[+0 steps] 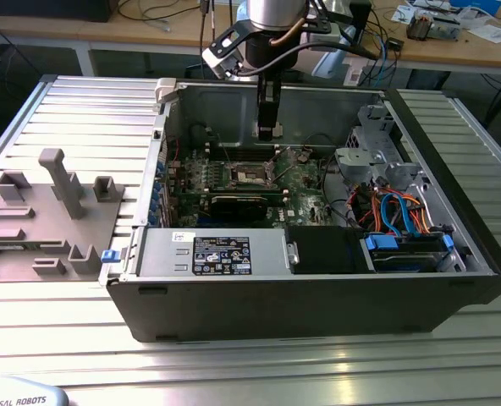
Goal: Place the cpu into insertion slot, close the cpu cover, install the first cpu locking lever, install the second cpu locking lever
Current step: 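Place the cpu into insertion slot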
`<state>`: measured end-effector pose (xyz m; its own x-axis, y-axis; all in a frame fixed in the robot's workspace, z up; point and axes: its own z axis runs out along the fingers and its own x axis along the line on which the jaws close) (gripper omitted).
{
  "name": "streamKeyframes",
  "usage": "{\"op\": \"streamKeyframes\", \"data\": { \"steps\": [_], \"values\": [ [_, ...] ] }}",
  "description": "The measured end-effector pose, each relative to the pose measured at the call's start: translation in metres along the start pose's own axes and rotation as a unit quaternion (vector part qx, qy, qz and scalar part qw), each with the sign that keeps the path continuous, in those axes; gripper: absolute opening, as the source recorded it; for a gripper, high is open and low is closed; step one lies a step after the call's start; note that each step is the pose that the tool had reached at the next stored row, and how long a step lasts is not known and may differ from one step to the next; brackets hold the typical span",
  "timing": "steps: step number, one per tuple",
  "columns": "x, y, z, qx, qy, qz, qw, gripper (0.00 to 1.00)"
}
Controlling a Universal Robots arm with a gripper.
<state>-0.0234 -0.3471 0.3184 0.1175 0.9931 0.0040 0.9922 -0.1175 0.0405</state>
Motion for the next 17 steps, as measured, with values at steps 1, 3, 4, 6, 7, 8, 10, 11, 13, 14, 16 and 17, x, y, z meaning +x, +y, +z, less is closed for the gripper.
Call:
{"op": "streamKeyframes", "data": {
  "steps": [1,3,4,6,7,8,10,11,13,14,16,17],
  "values": [
    [0.0000,0.0000,0.0000,0.0000,0.0000,0.000,1.0000,0.54],
    [0.0000,0.0000,0.0009,0.0000,0.0000,0.000,1.0000,0.54],
    [0.0000,0.0000,0.0009,0.0000,0.0000,0.000,1.0000,0.54],
    [-0.0001,-0.0009,0.0209,0.0000,0.0000,0.000,1.0000,0.54],
    [-0.0002,-0.0009,0.0210,0.0000,0.0000,0.000,1.0000,0.54],
    [-0.0002,-0.0009,0.0211,0.0000,0.0000,0.000,1.0000,0.54],
    [-0.0005,-0.0009,0.0214,-0.0001,0.0001,0.000,1.0000,0.54],
    [-0.0007,-0.0009,0.0215,-0.0001,0.0002,0.000,1.0000,0.54],
    [-0.0012,-0.0009,0.0215,0.0000,0.0001,0.000,1.0000,0.54],
    [-0.0014,-0.0010,0.0216,0.0000,0.0001,0.000,1.0000,0.54],
    [-0.0019,-0.0010,0.0217,0.0000,0.0000,0.000,1.0000,0.54],
    [-0.0020,-0.0009,0.0218,0.0000,0.0000,0.000,1.0000,0.54]
  ]
}}
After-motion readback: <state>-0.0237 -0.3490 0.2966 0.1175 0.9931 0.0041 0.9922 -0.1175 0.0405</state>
